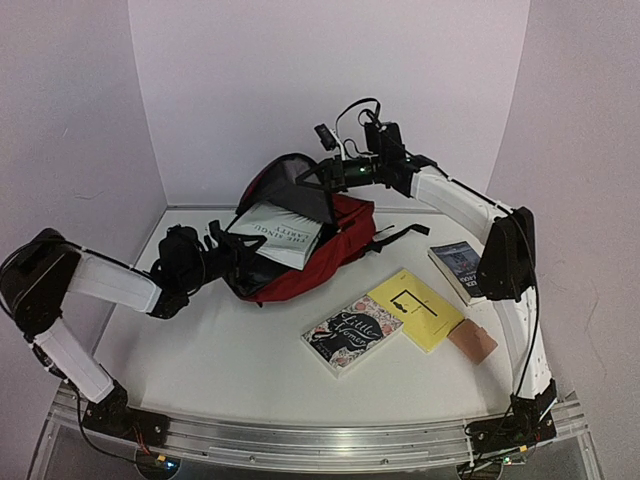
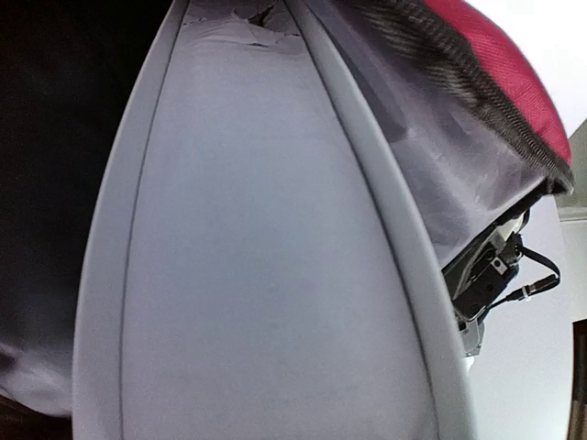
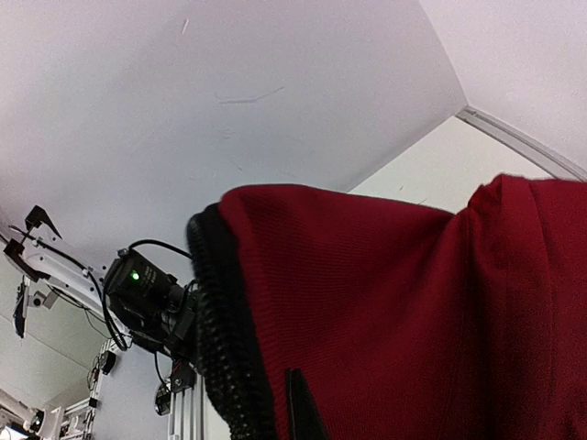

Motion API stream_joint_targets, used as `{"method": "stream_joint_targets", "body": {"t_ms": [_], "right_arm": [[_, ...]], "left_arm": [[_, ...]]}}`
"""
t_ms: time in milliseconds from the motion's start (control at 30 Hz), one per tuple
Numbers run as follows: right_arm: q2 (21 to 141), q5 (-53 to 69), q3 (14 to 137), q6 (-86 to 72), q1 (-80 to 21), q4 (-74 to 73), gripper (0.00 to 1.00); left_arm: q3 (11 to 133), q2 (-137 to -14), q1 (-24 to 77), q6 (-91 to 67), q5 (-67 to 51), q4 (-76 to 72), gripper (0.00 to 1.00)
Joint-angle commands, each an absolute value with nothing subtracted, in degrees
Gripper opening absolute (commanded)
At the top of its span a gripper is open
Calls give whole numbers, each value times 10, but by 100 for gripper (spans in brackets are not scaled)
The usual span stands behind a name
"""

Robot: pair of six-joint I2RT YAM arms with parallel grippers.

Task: Pack the student bag
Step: Place the book in the student bag.

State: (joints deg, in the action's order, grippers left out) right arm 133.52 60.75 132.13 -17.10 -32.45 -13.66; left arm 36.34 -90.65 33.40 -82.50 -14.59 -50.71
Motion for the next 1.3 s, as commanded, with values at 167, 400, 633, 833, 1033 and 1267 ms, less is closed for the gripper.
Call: {"method": "stream_joint_targets", "body": {"t_ms": [167,400,633,833,1033,1267], "right_arm": [[1320,626,1303,-128,-333,-109,0],[1277,550,1184,-10,-332,-183,28],[1261,392,1171,61,-332,-267,85],[1288,318,1261,81,-360,-314,98],[1305,225,1306,121,-412,-320,97],[1329,233,1345,126,-443,-327,49]], "left_arm": [[381,-894,360,-781,-156,-513,0],[362,-947,360,-793,-153,-562,0],[395,-934,360,-754,-163,-472,0],[408,-943,360,-754,-166,-448,0],[410,-964,360,-767,-177,-467,0],[417,-999,359,-785,-229,-513,0]]}}
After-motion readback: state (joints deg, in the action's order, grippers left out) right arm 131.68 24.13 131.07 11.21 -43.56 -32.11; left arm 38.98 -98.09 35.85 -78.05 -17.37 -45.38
